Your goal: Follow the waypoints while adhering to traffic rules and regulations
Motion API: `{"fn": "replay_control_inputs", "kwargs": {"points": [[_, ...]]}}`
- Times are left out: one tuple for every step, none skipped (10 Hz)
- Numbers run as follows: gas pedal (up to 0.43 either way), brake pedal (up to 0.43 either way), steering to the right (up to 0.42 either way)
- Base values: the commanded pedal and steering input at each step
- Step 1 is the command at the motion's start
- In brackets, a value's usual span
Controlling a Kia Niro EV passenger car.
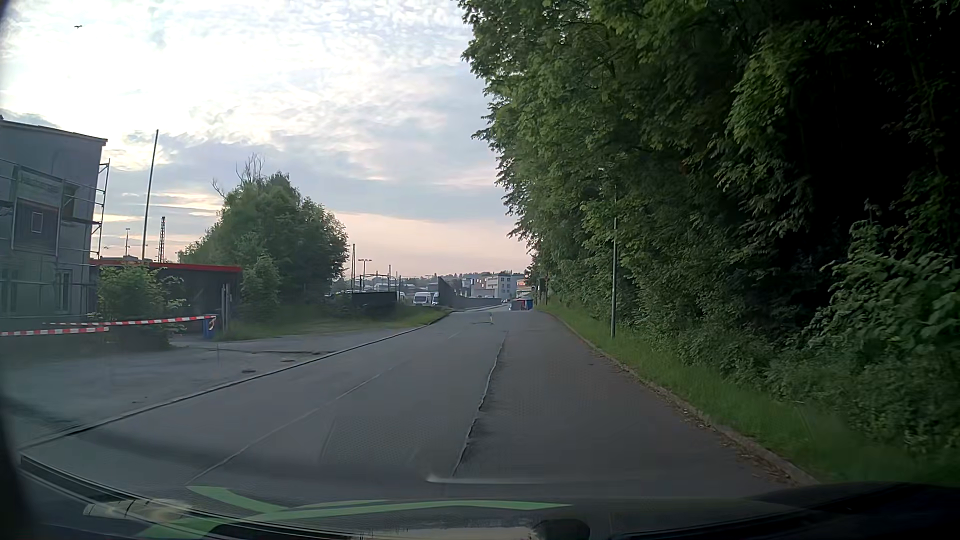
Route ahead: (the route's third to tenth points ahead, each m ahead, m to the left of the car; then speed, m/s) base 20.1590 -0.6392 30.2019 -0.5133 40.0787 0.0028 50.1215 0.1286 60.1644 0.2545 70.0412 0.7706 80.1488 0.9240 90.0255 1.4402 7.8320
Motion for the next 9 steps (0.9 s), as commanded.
{"fn": "replay_control_inputs", "kwargs": {"points": [[0.079,0.0,0.003],[0.079,0.0,0.002],[0.079,0.0,0.001],[0.079,0.0,0.0],[0.079,0.0,0.0],[0.079,0.0,0.0],[0.079,0.0,0.0],[0.079,0.0,0.0],[0.079,0.0,0.0]]}}
